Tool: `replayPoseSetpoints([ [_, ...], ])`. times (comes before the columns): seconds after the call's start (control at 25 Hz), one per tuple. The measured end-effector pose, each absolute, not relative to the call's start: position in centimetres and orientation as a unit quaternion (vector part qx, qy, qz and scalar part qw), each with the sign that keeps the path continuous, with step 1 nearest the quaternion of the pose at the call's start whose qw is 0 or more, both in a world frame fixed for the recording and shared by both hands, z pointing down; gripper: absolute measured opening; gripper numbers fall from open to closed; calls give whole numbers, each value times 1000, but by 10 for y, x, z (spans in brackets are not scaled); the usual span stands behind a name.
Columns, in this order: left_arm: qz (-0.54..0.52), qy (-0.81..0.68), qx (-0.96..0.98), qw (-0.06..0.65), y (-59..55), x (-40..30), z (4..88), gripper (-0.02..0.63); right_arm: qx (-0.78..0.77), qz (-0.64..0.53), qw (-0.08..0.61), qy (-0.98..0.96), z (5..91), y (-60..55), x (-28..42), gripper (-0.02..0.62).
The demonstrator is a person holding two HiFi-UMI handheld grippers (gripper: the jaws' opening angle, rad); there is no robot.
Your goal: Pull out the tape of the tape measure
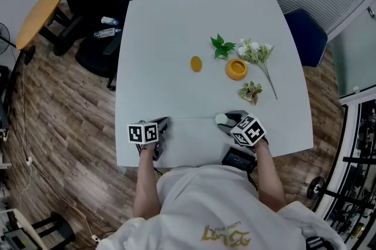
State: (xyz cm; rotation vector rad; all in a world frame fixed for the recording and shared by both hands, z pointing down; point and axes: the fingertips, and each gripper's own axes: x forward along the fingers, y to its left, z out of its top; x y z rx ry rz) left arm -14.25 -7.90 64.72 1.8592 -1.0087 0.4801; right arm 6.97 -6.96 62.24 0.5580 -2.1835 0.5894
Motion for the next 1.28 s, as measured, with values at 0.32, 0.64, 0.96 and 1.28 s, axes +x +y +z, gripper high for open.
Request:
replayPoseSetpoints([
  [0.32, 196, -424, 750, 468, -79, -152, 648, 10, 231, 240, 397, -855, 625, -71, 82, 224],
  [0.64, 202, -433, 745, 465, -78, -161, 650, 11, 238, 245, 401, -850, 629, -69, 88, 224],
  [0.96, 258, -435, 739, 444, -69, -166, 661, 9, 251, 243, 413, -841, 635, -70, 94, 224],
  [1.28, 285, -435, 738, 430, -69, -166, 662, 10, 260, 240, 424, -834, 640, -71, 98, 224],
])
